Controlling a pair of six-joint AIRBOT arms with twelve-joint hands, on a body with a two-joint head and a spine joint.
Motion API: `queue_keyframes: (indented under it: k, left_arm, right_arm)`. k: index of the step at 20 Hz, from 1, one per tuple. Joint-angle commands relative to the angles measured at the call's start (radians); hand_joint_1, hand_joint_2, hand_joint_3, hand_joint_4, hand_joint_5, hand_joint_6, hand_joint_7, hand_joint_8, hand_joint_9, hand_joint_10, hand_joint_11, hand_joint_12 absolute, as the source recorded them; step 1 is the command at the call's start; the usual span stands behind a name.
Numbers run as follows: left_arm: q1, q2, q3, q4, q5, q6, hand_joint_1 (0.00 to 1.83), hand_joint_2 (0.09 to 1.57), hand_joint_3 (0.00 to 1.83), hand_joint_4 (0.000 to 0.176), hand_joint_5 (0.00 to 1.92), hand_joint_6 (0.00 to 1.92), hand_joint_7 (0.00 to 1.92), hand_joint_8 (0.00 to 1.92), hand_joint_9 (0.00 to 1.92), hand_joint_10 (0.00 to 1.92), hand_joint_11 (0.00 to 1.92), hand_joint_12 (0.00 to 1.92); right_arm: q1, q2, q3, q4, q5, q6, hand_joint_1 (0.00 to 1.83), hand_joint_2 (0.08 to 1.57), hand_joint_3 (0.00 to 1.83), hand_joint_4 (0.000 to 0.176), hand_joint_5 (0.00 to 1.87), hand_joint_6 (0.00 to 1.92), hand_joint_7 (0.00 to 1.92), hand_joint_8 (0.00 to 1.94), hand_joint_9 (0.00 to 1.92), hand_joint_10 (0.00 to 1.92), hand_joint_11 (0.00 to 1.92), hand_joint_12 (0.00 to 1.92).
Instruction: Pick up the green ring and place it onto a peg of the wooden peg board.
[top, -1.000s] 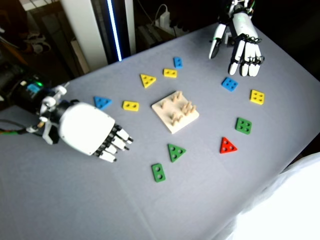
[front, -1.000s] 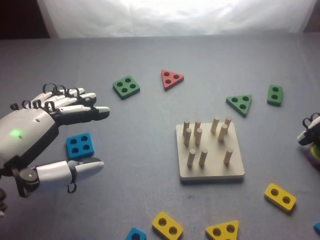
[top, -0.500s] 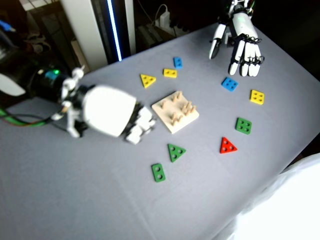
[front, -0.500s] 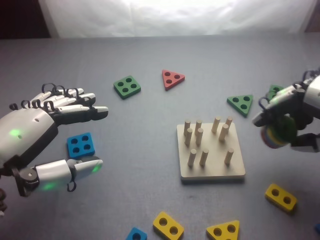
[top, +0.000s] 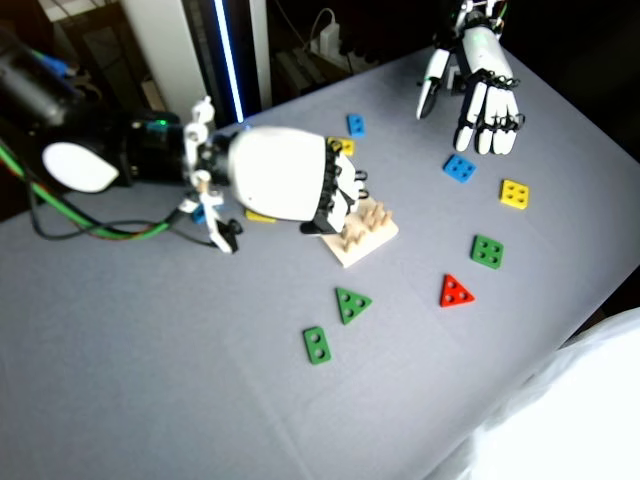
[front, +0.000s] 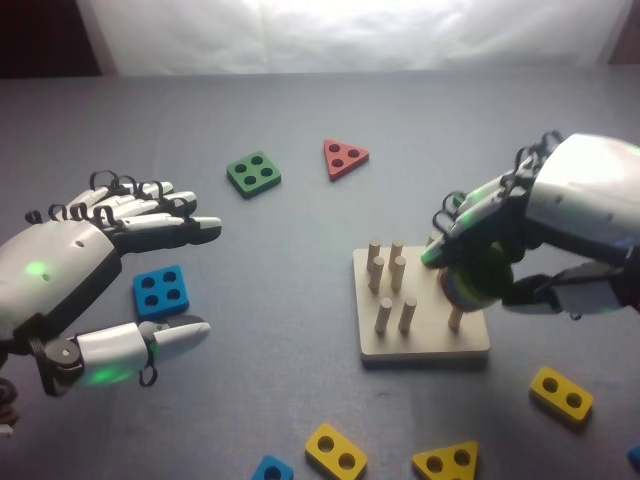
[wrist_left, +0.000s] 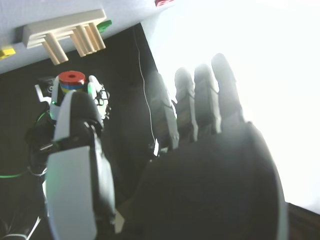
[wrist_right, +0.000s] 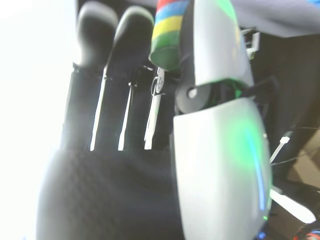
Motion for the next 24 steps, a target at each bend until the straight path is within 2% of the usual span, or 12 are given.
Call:
queue_keyframes:
  k: [1, 5, 7, 8, 9, 11, 19, 20, 21, 22, 23, 24]
  left_arm:
    - [-0.006, -0.006, 0.0, 0.017, -0.117, -0.004, 0.8, 1.1, 0.0, 0.032, 0.55, 0.0, 0.32, 0.0, 0.18, 0.0, 0.0, 0.46]
    - [-0.006, -0.006, 0.0, 0.017, -0.12, -0.006, 0.8, 1.1, 0.0, 0.033, 0.56, 0.0, 0.32, 0.0, 0.17, 0.0, 0.0, 0.41]
    - [-0.006, -0.005, 0.0, 0.017, -0.12, -0.007, 0.77, 1.11, 0.0, 0.049, 0.55, 0.0, 0.31, 0.0, 0.17, 0.0, 0.0, 0.44]
    - [-0.006, -0.005, 0.0, 0.017, -0.12, -0.007, 0.78, 1.11, 0.0, 0.049, 0.55, 0.0, 0.31, 0.0, 0.17, 0.0, 0.0, 0.46]
    - [-0.006, -0.006, -0.001, 0.017, -0.12, -0.009, 0.79, 1.11, 0.0, 0.038, 0.56, 0.0, 0.32, 0.0, 0.18, 0.0, 0.0, 0.49]
    - [-0.006, -0.007, -0.001, 0.017, -0.12, -0.01, 0.79, 1.1, 0.0, 0.037, 0.57, 0.01, 0.33, 0.0, 0.19, 0.01, 0.0, 0.5]
    - [-0.006, -0.007, -0.002, 0.021, -0.121, -0.013, 0.77, 1.1, 0.0, 0.044, 0.58, 0.0, 0.34, 0.0, 0.21, 0.0, 0.0, 0.55]
    - [-0.007, -0.007, -0.002, 0.021, -0.122, -0.013, 0.77, 1.1, 0.0, 0.049, 0.58, 0.0, 0.34, 0.0, 0.21, 0.0, 0.0, 0.56]
    - [-0.007, -0.006, -0.002, 0.021, -0.123, -0.013, 0.8, 1.1, 0.0, 0.042, 0.58, 0.0, 0.34, 0.0, 0.2, 0.0, 0.0, 0.52]
    - [-0.007, -0.006, -0.002, 0.021, -0.124, -0.014, 0.8, 1.1, 0.0, 0.036, 0.58, 0.0, 0.34, 0.0, 0.21, 0.0, 0.0, 0.55]
    - [-0.007, -0.006, -0.003, 0.021, -0.125, -0.014, 0.81, 1.1, 0.0, 0.038, 0.58, 0.0, 0.33, 0.0, 0.19, 0.0, 0.0, 0.5]
    - [-0.007, -0.006, -0.003, 0.021, -0.125, -0.014, 0.81, 1.1, 0.0, 0.038, 0.58, 0.0, 0.33, 0.0, 0.19, 0.0, 0.0, 0.5]
  right_arm:
    - [0.021, -0.005, 0.005, 0.024, 0.1, 0.006, 1.29, 1.04, 0.0, 0.0, 1.41, 0.01, 1.06, 1.07, 1.16, 0.97, 1.11, 1.23]
    - [0.03, -0.016, 0.011, -0.016, 0.048, 0.01, 1.29, 1.06, 0.0, 0.0, 1.38, 0.0, 1.02, 1.17, 1.13, 1.1, 1.06, 1.44]
    - [0.03, -0.016, 0.012, -0.028, 0.03, 0.013, 1.29, 1.06, 0.0, 0.0, 1.39, 0.01, 1.04, 1.13, 1.15, 1.16, 1.09, 1.49]
    - [0.03, -0.016, 0.012, -0.031, 0.024, 0.013, 1.29, 1.06, 0.0, 0.0, 1.38, 0.01, 1.03, 1.15, 1.12, 1.18, 1.06, 1.5]
    - [0.03, -0.016, 0.014, -0.035, 0.016, 0.013, 1.29, 1.05, 0.0, 0.0, 1.4, 0.02, 1.05, 1.08, 1.13, 1.03, 1.04, 1.39]
    - [0.03, -0.017, 0.015, -0.046, 0.0, 0.014, 1.28, 1.04, 0.0, 0.0, 1.42, 0.01, 1.05, 1.07, 1.16, 0.94, 1.05, 1.35]
    - [0.031, -0.028, 0.017, -0.065, -0.026, 0.017, 1.28, 1.04, 0.0, 0.0, 1.41, 0.02, 1.06, 1.04, 1.16, 1.0, 1.09, 1.42]
    - [0.033, -0.03, 0.018, -0.068, -0.029, 0.017, 1.29, 1.04, 0.0, 0.0, 1.41, 0.02, 1.06, 1.05, 1.17, 1.06, 1.13, 1.46]
    - [0.036, -0.033, 0.019, -0.072, -0.032, 0.018, 1.29, 1.06, 0.0, 0.0, 1.39, 0.01, 1.01, 1.16, 1.12, 1.16, 1.08, 1.53]
    - [0.038, -0.035, 0.019, -0.075, -0.033, 0.019, 1.27, 1.1, 0.0, 0.0, 1.32, 0.02, 0.92, 1.33, 1.02, 1.55, 1.04, 1.69]
    - [0.039, -0.036, 0.017, -0.078, -0.033, 0.02, 1.26, 1.13, 0.0, 0.0, 1.14, 0.46, 0.9, 1.32, 0.92, 1.43, 0.96, 1.64]
    - [0.04, -0.036, 0.016, -0.081, -0.033, 0.02, 1.26, 1.13, 0.0, 0.0, 1.14, 0.46, 0.9, 1.32, 0.92, 1.43, 0.96, 1.64]
